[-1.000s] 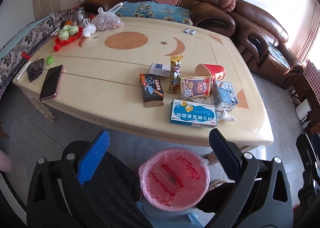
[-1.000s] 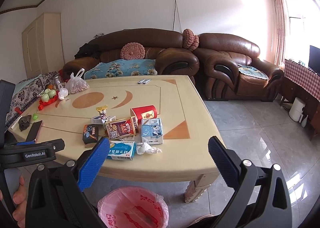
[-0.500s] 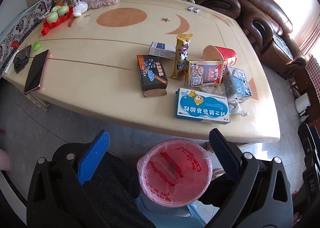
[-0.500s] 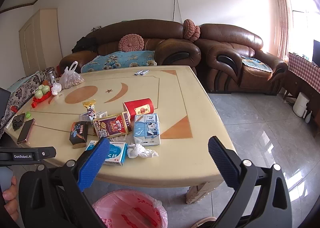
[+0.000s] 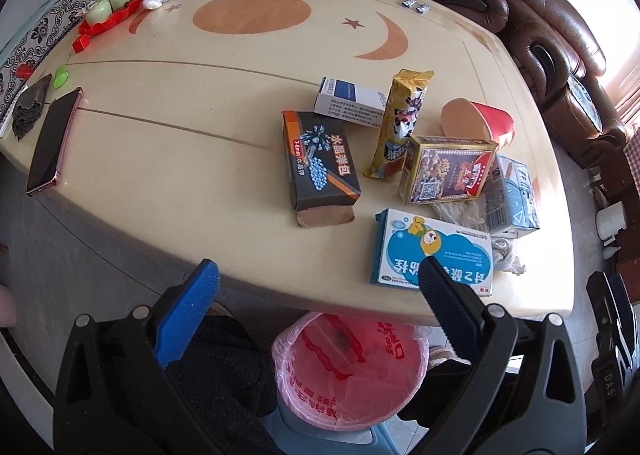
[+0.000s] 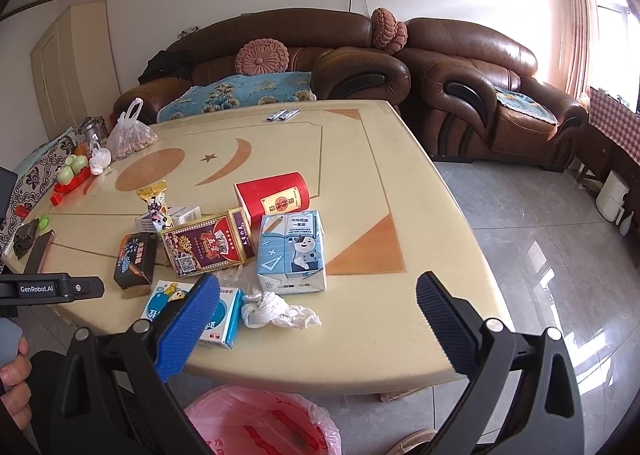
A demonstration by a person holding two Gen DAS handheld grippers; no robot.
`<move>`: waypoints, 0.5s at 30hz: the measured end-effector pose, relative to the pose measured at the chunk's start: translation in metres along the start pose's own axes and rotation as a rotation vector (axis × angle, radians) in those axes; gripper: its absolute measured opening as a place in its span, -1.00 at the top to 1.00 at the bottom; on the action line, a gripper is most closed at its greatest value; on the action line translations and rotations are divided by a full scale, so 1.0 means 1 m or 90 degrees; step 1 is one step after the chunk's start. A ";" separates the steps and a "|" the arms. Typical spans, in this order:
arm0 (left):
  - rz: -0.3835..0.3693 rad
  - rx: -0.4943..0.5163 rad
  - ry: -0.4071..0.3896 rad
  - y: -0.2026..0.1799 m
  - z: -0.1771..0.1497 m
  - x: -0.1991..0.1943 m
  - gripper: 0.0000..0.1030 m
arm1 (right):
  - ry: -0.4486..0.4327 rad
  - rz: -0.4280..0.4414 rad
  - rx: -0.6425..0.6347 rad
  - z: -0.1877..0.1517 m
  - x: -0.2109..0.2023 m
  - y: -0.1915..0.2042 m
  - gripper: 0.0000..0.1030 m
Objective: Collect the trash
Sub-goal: 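Grasp the black-and-orange box with the left tool while the right tool grasps the blue tissue box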
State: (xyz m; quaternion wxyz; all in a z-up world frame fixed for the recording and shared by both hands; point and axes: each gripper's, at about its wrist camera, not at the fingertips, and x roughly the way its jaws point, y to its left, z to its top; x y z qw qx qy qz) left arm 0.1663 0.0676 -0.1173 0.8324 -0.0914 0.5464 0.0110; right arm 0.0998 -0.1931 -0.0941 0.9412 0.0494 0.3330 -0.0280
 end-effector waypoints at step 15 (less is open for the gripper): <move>0.026 0.007 0.040 -0.005 0.027 0.047 -0.89 | 0.054 0.007 -0.015 0.005 0.061 0.011 -0.87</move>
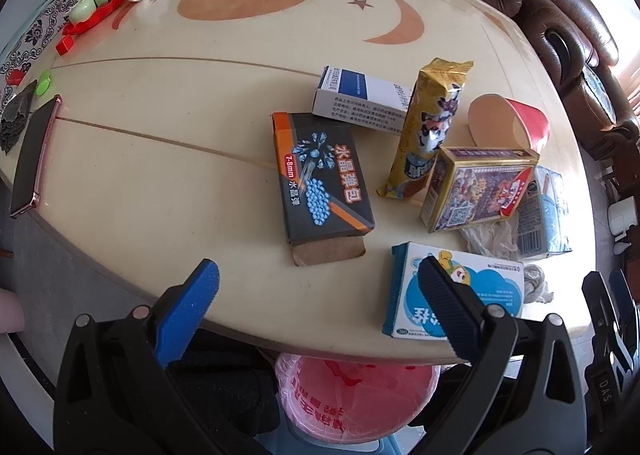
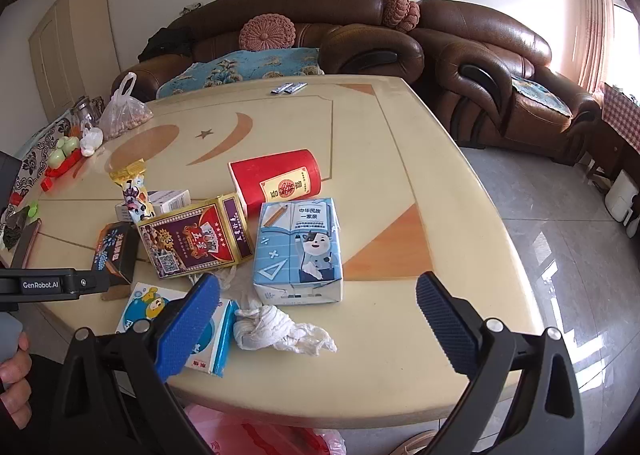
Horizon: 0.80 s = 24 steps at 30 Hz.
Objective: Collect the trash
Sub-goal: 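Grasp the black-and-orange box with the left tool while the right tool grasps the blue tissue box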
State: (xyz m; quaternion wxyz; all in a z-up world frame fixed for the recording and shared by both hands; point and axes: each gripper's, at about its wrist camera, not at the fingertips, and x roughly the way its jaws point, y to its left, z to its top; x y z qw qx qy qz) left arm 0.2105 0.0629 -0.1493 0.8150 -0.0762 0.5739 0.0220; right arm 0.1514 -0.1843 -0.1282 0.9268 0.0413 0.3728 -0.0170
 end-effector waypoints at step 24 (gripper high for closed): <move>0.070 -0.003 0.024 -0.004 0.046 0.059 -0.89 | 0.057 0.014 -0.007 0.008 0.084 -0.002 -0.87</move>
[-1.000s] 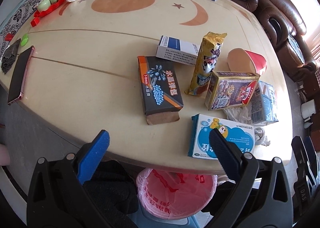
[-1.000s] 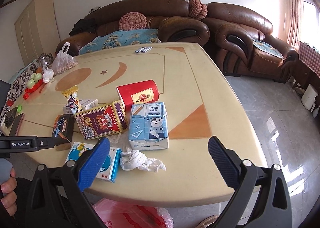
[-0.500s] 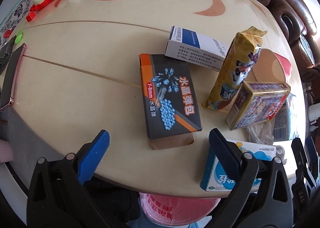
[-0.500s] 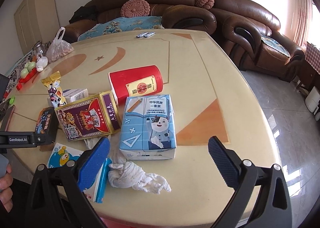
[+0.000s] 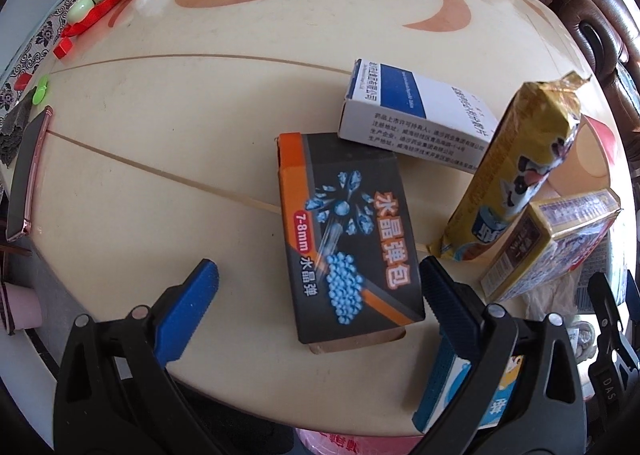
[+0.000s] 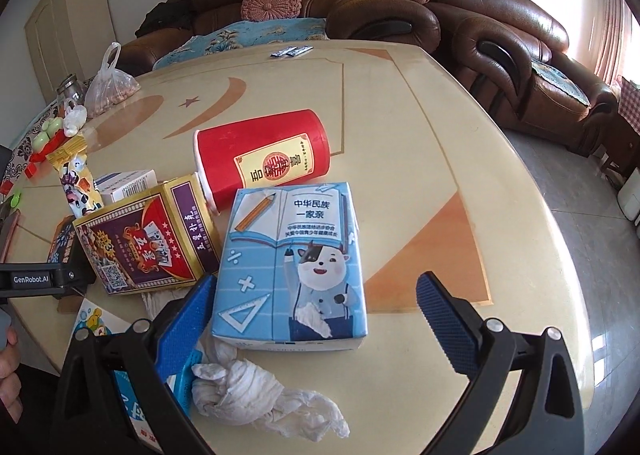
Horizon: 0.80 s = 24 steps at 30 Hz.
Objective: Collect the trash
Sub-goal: 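Grasp the black-and-orange box with the left tool while the right tool grasps the blue tissue box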
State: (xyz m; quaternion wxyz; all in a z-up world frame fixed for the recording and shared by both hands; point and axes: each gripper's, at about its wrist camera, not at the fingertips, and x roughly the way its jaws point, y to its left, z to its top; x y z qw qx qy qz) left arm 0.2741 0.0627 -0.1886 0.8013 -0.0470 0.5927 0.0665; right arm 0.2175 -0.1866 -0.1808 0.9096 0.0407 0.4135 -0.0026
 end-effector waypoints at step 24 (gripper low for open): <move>0.015 -0.040 0.014 0.003 -0.003 -0.015 -0.08 | -0.015 0.024 0.055 0.004 0.002 -0.022 -0.31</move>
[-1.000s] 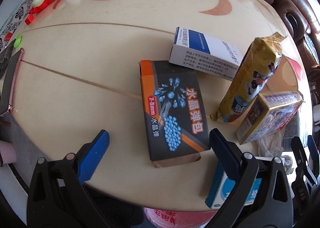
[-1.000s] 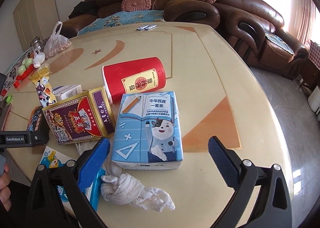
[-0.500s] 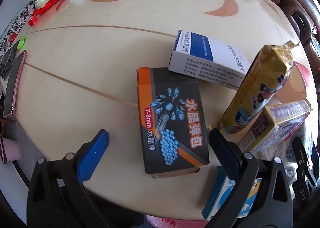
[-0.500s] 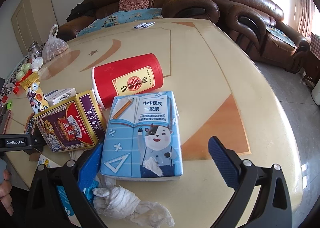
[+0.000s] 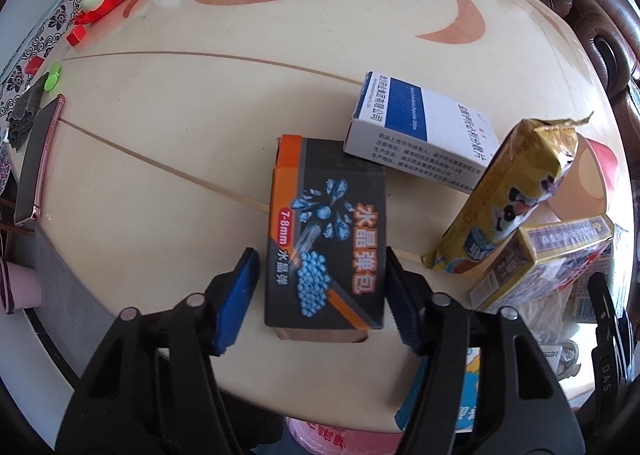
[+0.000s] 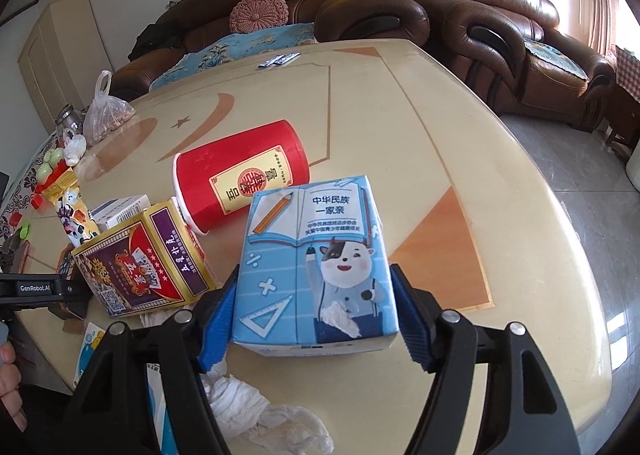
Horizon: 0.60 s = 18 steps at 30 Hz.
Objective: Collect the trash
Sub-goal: 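Grasp the black-and-orange box with the left tool while the right tool grasps the blue tissue box, then carry both held boxes down over the pink trash bin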
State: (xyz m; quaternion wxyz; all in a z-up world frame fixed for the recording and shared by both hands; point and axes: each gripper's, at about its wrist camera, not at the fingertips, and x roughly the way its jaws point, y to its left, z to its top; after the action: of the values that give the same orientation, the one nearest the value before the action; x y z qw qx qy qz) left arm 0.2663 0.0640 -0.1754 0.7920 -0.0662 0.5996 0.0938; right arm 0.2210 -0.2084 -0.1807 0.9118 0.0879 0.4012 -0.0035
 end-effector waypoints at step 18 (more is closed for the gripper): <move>-0.018 -0.020 -0.015 0.035 -0.012 -0.015 -0.06 | -0.050 -0.044 -0.022 0.004 -0.029 0.002 -0.31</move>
State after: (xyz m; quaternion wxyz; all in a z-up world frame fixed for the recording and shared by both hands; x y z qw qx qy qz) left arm 0.2430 0.0946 -0.1643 0.7989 -0.0859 0.5879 0.0931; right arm 0.2042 -0.2094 -0.1565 0.9275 0.0583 0.3680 -0.0319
